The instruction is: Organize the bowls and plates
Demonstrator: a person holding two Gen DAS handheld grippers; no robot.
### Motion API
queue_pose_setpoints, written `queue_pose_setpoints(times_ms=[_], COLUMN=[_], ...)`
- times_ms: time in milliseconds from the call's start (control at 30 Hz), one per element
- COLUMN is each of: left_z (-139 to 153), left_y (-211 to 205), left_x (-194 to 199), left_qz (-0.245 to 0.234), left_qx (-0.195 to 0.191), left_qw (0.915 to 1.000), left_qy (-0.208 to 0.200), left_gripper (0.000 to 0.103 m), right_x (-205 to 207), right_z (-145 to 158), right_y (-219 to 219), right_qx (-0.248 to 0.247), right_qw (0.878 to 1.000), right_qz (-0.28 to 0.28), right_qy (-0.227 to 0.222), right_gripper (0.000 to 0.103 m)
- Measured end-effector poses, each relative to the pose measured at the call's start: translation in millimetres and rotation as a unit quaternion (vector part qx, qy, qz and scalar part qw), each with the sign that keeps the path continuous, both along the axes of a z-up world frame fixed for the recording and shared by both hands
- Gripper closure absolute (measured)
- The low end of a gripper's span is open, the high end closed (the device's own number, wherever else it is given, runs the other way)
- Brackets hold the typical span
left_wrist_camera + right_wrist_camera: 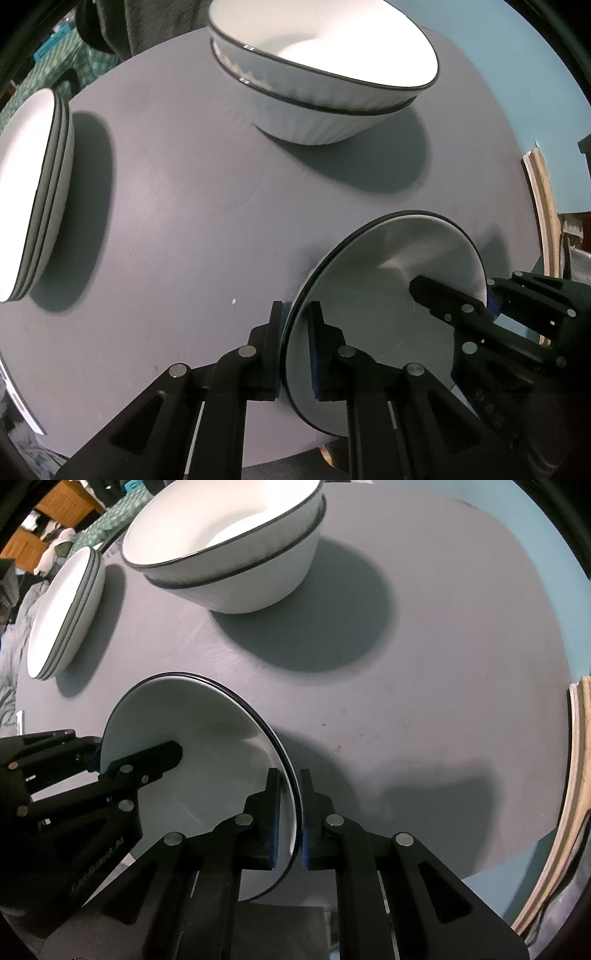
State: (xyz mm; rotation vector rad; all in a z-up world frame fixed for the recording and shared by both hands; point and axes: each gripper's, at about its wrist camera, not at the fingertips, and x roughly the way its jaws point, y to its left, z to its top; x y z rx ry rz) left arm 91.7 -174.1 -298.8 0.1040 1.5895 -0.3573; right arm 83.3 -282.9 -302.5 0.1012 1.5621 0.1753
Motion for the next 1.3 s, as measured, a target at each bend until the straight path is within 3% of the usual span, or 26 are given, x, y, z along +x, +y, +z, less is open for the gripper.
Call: queue_pose_setpoints(times_ms=[233,433,567,767,1033,1300], left_z=[8,26,45,63,81,75], left_y=[1,1,3,4,3,-4], left_x=[-7,2,3,14,57,99], left_qz=[0.002,0.004,0.003,0.009,0.019,0.029], left_qx=[0.001,-0.007,-0.013,-0.023,-0.021,-0.012], left_qw=[0.9999,0.9997,0.9992,0.9982,0.9962,0.9953], left_qy=[-0.01,-0.022,-0.038,-0.056,-0.083,-0.092], left_gripper=[0.092,0.092,0.092,0.092,0.092,0.092], right_x=[20,26,31,31,57,88], right_z=[27,44,71,77,90,87], right_y=[1,0,-6,-9,-12,-14], right_qx=[0.0,0.002,0.003,0.001,-0.001,-0.005], right_qw=[1.0,1.0,1.0,1.0,0.999,0.998], right_qz=[-0.004,-0.003,-0.005,-0.006,-0.005,-0.006], right_qy=[-0.004,-0.01,-0.016,-0.029,-0.053,-0.061], right_gripper=[0.096,0.096,0.096,0.096,0.096,0.096])
